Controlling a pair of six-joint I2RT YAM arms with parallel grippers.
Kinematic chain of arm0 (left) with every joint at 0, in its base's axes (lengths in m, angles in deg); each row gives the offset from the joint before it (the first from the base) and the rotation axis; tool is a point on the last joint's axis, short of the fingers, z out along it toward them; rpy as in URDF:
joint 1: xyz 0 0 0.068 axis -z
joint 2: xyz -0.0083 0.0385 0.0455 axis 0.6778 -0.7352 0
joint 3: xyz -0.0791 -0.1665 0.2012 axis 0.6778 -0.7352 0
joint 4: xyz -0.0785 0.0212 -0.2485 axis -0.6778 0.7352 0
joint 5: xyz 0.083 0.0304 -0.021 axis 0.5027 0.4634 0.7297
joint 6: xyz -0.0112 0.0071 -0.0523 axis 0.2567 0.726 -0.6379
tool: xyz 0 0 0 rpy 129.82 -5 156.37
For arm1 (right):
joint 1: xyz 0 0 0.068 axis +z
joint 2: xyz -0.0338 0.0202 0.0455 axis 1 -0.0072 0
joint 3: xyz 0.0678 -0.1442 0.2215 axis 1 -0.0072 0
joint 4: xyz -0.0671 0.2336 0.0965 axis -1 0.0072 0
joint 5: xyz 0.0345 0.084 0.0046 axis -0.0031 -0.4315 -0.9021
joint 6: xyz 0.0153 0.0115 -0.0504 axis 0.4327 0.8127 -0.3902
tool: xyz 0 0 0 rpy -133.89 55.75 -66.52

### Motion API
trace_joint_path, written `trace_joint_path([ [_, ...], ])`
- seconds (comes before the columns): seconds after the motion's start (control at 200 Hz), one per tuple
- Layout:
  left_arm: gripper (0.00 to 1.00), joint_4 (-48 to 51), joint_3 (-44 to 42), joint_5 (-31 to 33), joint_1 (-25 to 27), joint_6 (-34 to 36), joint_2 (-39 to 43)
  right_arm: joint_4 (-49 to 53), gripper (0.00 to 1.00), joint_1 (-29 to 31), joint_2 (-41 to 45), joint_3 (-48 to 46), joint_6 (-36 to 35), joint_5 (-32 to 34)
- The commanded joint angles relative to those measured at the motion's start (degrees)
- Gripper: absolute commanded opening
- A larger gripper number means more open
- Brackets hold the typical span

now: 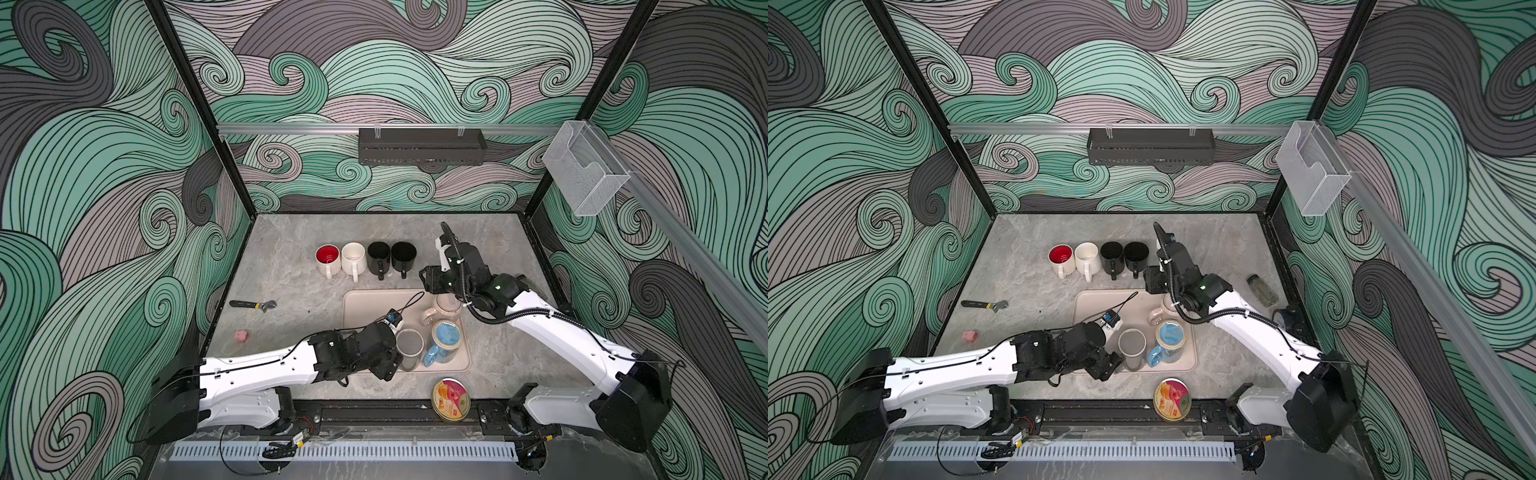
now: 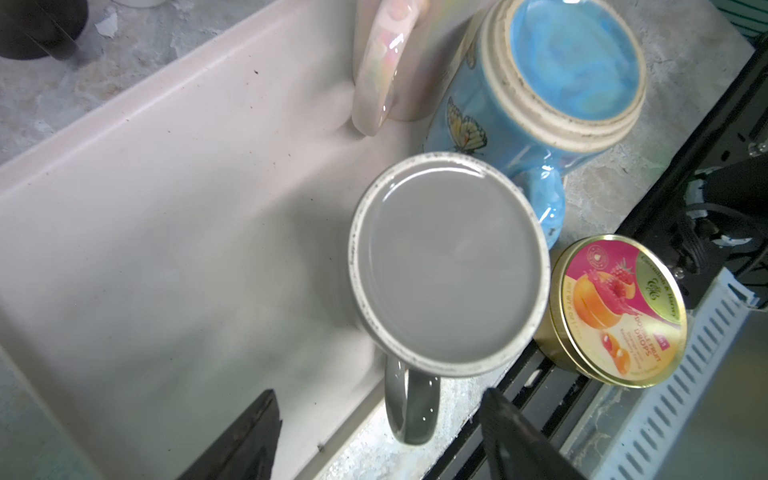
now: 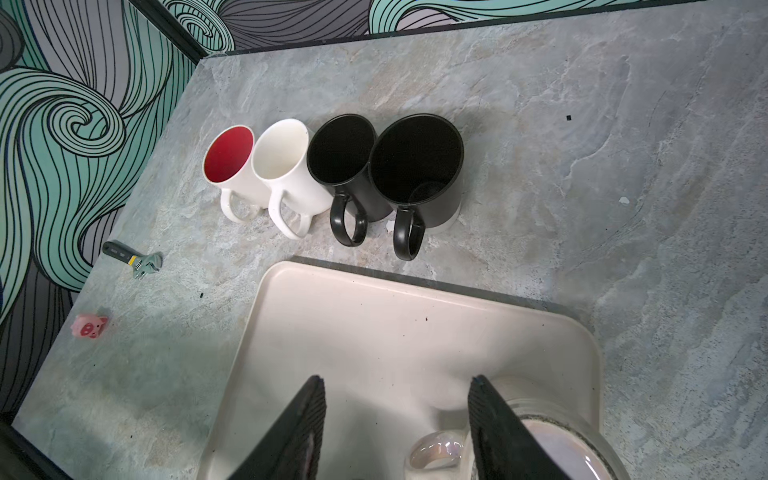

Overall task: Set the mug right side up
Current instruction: 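Lower the left gripper onto the grey mug and grasp it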

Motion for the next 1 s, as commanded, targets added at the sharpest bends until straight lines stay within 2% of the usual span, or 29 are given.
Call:
trace_joint_path([
  [0.0, 0.72, 1.74, 3.19, 0.45, 0.65, 0.26, -1.79, -1.76, 0.56, -0.36, 0.93, -0.87, 0.83, -0.59],
  [0.3, 0.59, 3.78, 6.95, 1.3, 0.58, 0.32, -9.01, -3.68, 0.56, -1.24, 1.66, -2.89, 1.45, -0.16],
  [0.46, 0.57, 4.33, 8.31, 1.55, 0.57, 0.29, -12.18, -3.91, 0.56, -1.73, 2.08, -3.66, 1.73, -0.47],
  [0.996, 0.4, 3.13, 8.68, 3.68, 0.58, 0.94, -15.44, -5.23, 0.55, -2.39, 2.1, -5.04, 2.75, -1.11],
])
